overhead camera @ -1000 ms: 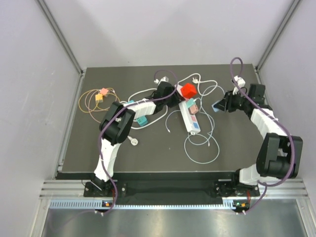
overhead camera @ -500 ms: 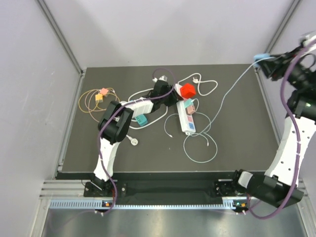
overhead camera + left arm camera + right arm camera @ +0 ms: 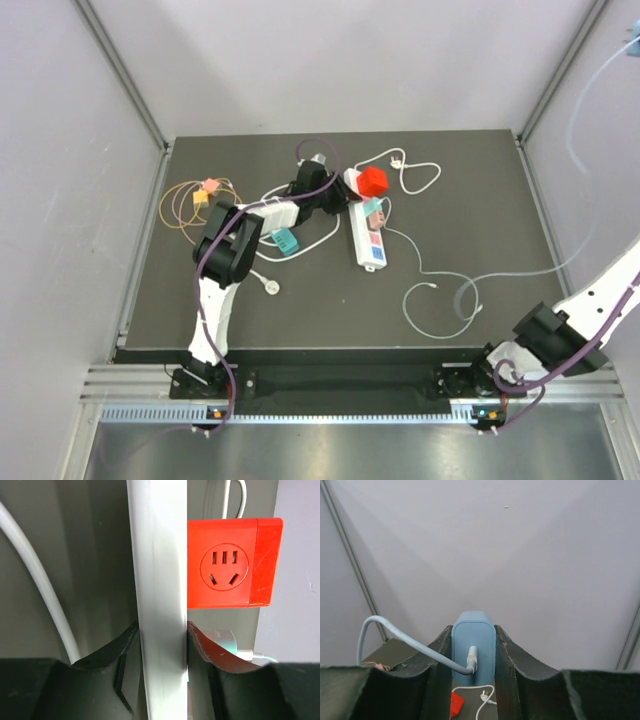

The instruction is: Pull the plug off the socket

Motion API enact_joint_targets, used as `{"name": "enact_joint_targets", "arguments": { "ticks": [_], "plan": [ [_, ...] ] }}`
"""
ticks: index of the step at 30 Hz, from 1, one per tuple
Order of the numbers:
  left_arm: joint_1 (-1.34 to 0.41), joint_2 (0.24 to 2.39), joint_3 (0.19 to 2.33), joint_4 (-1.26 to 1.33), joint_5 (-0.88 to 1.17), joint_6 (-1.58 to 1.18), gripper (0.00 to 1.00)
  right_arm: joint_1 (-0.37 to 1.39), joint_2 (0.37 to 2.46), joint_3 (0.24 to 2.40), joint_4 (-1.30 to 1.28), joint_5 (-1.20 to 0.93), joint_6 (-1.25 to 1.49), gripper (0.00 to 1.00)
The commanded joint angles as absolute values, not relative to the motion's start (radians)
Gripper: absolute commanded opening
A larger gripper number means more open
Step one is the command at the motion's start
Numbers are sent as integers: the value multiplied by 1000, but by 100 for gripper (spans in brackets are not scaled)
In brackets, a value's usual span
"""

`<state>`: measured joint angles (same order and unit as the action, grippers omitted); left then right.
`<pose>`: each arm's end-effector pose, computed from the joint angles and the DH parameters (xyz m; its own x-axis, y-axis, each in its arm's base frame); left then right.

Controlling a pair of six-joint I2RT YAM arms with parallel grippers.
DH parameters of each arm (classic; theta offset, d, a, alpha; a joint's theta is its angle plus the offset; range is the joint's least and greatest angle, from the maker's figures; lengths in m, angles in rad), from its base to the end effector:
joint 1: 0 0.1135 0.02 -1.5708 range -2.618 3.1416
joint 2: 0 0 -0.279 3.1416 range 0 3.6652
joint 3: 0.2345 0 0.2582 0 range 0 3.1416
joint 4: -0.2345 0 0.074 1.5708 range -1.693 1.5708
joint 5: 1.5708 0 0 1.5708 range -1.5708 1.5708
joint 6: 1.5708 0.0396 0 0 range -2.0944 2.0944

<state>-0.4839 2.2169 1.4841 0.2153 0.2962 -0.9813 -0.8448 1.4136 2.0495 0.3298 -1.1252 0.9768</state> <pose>0.4478 -0.2484 0.1575 -0.8000 -0.4777 -0.3631 0.0082 0.5964 -0.8027 0.1559 -0.1218 0.6614 0.2903 0.2110 -0.9334 -0.4628 0.8847 0.0560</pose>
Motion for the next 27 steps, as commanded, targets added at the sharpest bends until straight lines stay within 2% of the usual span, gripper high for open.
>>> {"name": "enact_joint_targets", "arguments": {
  "ticks": [1,6,10,18,21,27],
  "plan": [
    [-469,2209,1517,247,308,-966,0,-899,1471,2195,394,-1118,1132,0],
    [-454,2204,1508,224,308,-910,0,-965,1526,2267,327,-1100,1097,0],
    [-454,2192,1505,218,330,-873,0,-973,1526,2247,111,-1034,803,0],
    [-454,2138,1494,192,373,-781,0,-936,1502,2073,-110,-913,401,0],
    [-454,2105,1483,166,353,-735,0,-931,1523,2069,-129,-884,367,0],
    [-454,2095,1499,92,284,-710,0,-919,1566,2108,-55,-1000,502,0]
  ]
}}
